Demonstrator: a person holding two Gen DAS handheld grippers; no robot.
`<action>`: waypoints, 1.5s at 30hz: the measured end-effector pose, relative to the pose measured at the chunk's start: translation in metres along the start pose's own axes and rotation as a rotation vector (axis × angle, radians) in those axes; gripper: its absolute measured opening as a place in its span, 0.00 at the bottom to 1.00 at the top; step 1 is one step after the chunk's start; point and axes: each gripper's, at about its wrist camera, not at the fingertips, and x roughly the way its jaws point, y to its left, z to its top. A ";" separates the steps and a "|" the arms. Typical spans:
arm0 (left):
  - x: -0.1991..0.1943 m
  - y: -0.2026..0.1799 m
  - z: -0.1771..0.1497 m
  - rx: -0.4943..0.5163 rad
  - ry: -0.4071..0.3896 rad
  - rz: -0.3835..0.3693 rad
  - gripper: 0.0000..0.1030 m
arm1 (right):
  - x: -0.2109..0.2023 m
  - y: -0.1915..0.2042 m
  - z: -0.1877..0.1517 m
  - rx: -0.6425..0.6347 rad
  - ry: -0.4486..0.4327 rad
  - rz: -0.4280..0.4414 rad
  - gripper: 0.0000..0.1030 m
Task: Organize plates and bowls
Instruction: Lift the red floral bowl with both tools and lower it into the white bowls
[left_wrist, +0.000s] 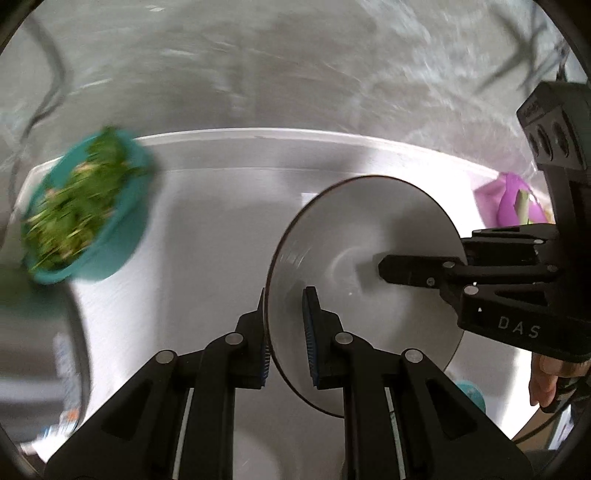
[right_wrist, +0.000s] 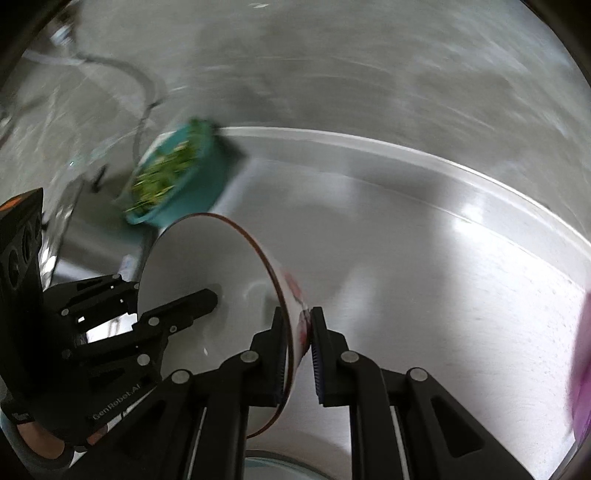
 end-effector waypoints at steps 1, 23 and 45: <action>-0.013 0.011 -0.008 -0.016 -0.009 0.006 0.13 | 0.000 0.012 -0.001 -0.022 0.003 0.010 0.14; -0.063 0.122 -0.181 -0.234 0.027 0.111 0.14 | 0.070 0.171 -0.070 -0.286 0.191 0.062 0.14; -0.033 0.124 -0.175 -0.219 0.026 0.121 0.14 | 0.108 0.161 -0.068 -0.256 0.298 0.007 0.12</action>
